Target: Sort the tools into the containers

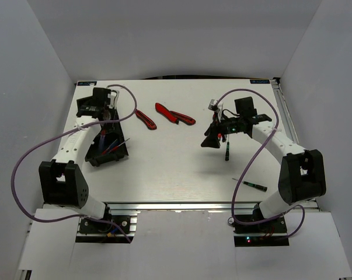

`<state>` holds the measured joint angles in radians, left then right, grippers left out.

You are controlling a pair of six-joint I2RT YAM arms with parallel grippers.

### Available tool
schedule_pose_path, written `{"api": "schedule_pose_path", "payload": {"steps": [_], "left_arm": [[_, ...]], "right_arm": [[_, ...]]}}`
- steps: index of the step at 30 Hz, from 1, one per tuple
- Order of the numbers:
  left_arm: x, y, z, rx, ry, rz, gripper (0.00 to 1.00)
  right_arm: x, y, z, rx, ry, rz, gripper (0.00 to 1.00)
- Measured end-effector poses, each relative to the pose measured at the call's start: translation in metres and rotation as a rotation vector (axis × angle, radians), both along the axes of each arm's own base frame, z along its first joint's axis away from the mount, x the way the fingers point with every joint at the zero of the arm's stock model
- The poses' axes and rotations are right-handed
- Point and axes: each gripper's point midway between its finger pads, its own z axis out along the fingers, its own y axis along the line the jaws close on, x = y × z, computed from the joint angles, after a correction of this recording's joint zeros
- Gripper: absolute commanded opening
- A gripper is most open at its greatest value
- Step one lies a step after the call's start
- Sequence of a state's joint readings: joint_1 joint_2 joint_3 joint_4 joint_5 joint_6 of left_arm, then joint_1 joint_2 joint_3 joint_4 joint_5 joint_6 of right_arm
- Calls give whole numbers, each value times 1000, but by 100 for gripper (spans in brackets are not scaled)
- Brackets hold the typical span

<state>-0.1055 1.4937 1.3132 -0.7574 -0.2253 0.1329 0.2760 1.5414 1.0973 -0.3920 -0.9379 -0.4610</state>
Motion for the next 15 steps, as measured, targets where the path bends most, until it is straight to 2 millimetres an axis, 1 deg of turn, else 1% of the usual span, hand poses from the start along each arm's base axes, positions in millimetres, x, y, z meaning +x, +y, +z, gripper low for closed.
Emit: {"api": "schedule_pose_path", "payload": {"steps": [2,5,9,11,12,14,15], "left_arm": [[-9,14,-17,83,58,3,0],[-18,26,-31,161,109,0,0],[-17,33,-35,213,121,-7,1],[-14,35,-35,223,115,-9,12],[-14,35,-35,228,112,-9,28],[-15,37,-37,236,116,-8,48],[-15,37,-38,239,119,-10,63]], "right_arm": [[-1,-1,-1,-2,2,0,82],[-1,-1,-1,-4,3,2,82],[-1,-3,-2,-6,2,1,82],[0,-4,-2,-8,3,-3,82],[0,-6,-2,-10,2,-8,82],[1,-9,-1,-16,-5,-19,82],[2,-11,-1,-19,-10,-25,82]]}}
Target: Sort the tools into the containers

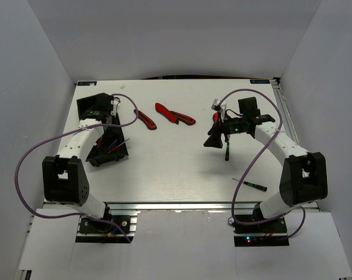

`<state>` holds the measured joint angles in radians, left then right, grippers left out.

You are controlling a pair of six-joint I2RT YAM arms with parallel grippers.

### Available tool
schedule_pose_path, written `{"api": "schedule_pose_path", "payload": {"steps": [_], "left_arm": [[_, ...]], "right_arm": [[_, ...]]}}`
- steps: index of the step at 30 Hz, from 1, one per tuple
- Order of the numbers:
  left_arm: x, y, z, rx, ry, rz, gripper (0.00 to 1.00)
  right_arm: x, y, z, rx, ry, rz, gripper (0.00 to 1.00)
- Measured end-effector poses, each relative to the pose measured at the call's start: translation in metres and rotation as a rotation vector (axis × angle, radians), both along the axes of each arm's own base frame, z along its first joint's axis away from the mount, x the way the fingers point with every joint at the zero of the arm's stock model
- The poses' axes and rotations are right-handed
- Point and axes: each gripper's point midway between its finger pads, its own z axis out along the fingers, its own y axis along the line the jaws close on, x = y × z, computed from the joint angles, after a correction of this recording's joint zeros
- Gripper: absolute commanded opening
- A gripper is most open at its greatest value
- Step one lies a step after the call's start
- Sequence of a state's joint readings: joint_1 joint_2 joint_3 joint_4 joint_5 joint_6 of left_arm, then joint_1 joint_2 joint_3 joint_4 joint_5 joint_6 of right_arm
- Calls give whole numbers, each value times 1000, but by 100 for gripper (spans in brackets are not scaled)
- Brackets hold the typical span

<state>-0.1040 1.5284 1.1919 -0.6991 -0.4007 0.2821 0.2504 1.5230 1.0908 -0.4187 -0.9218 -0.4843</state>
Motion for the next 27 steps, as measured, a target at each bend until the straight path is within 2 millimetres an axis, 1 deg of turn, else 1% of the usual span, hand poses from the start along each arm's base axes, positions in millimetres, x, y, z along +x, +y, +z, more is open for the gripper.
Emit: {"api": "schedule_pose_path", "payload": {"steps": [2,4,8,11,12,14,15,16,19,22,24,27], "left_arm": [[-1,0,-2,-3,5,3,74],[-1,-2,-3,-16,0,10,81],[0,-9,-5,-66,-8,16,82],[3,-21,0,-142,-29,18,82],[7,-28,5,-187,-50,18,82],[15,-45,20,-292,-104,13,82],[20,-57,31,-361,-142,5,82],[24,-69,42,-435,-186,-9,82],[30,-102,76,-651,-307,-49,82],[26,-130,105,-842,-410,-96,82],[22,-143,114,-937,-433,-116,82],[22,-157,117,-1032,-429,-128,82]], "right_arm": [[1,-5,0,-9,-9,-11,82],[1,-9,-1,-23,-15,-20,82],[3,-20,-8,-72,-11,-51,82],[10,-33,-19,-155,-4,-116,81],[13,-37,-23,-184,1,-142,79],[20,-49,-34,-259,22,-221,71],[25,-56,-41,-300,34,-266,63],[29,-64,-47,-338,47,-315,59],[42,-87,-64,-444,75,-462,52],[51,-107,-75,-528,86,-586,50],[56,-116,-79,-558,91,-641,48],[60,-122,-85,-584,104,-694,47]]}}
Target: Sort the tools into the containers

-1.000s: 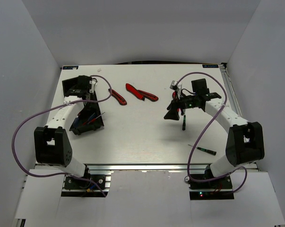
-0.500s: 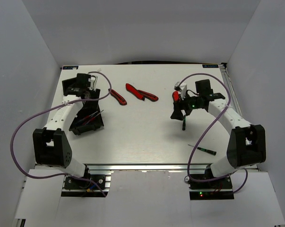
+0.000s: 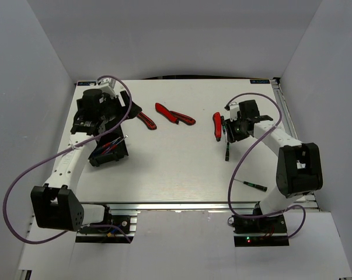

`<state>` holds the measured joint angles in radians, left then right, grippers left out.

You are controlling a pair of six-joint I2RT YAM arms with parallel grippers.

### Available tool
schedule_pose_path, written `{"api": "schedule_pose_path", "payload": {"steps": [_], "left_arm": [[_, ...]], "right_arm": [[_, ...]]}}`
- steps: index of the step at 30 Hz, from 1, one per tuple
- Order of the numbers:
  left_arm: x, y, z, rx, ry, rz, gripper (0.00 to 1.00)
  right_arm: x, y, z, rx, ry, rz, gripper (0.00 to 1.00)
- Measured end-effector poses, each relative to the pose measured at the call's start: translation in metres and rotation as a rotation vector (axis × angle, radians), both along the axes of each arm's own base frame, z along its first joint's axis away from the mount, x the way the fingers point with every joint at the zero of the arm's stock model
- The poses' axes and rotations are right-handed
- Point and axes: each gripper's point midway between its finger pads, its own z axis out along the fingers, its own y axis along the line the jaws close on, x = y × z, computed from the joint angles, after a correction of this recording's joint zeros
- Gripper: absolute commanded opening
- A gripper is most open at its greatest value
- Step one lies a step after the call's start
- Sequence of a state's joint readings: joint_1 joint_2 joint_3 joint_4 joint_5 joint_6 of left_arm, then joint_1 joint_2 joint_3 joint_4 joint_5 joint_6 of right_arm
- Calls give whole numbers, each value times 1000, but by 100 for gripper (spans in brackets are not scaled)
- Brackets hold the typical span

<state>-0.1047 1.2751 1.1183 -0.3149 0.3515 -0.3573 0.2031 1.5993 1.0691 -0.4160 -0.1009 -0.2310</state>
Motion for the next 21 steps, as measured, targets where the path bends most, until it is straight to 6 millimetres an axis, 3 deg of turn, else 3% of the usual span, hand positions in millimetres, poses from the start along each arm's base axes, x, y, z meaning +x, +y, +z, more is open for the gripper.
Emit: {"api": "schedule_pose_path", "payload": {"steps": [8,14,21], "left_arm": [[1,-11,1,-82,11,-23,82],[0,-13,-3,-104,28,-17,82],[2,-15,2,-126,19,-18,82]], "right_arm": [[-4,-1,-32,3,103,-80,45],[-12,7,-42,52,158,-105,44],[-19,9,-57,68,213,-143,34]]}}
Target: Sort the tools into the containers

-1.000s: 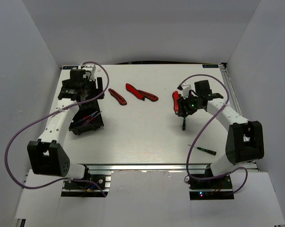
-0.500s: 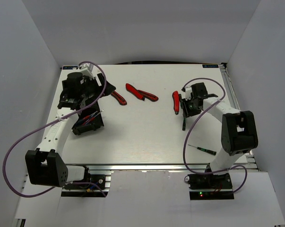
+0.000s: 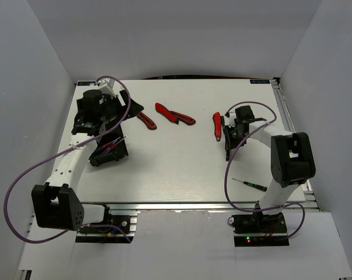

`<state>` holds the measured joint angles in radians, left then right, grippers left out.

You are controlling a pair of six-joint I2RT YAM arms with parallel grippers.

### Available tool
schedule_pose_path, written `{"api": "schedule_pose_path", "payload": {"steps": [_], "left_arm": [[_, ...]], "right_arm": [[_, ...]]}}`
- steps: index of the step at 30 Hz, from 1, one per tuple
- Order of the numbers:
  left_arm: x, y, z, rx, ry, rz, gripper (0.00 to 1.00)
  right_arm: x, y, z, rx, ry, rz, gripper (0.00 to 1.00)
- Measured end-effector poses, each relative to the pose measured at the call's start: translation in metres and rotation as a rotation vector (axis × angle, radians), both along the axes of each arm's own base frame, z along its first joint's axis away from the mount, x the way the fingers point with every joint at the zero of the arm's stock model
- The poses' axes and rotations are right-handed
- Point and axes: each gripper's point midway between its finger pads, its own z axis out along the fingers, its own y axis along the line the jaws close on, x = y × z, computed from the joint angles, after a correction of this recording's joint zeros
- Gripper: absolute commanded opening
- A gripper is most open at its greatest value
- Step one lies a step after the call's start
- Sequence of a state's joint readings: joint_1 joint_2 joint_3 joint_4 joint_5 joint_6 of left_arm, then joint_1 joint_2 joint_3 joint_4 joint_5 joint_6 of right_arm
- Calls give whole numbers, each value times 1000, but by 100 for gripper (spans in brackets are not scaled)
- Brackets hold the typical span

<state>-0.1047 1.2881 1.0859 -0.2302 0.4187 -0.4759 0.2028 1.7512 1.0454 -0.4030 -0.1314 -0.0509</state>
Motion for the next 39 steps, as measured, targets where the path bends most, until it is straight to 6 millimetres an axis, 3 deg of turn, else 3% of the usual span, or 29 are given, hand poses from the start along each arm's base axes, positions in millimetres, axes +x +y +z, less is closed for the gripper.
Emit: {"api": "schedule_pose_path", "payload": {"steps": [11,18,23,27,30,39], "left_arm": [[1,-10,12,-75,-21,-25,83],[-1,-26,4,-190,36,-81,88],[-3,-46,-30,-327,176,-142,92],[-8,-74,-60,-401,303,-191,92],[-14,-102,-70,-419,358,-255,92],[3,-163,-52,-457,363,-384,85]], "right_arm": [[1,-8,-1,-10,-5,-55,0],[0,-20,0,0,15,-97,0],[-2,-29,12,18,22,-104,0],[9,-2,45,165,-35,-26,0],[13,27,72,307,-74,70,0],[-4,121,138,662,-110,376,0]]}}
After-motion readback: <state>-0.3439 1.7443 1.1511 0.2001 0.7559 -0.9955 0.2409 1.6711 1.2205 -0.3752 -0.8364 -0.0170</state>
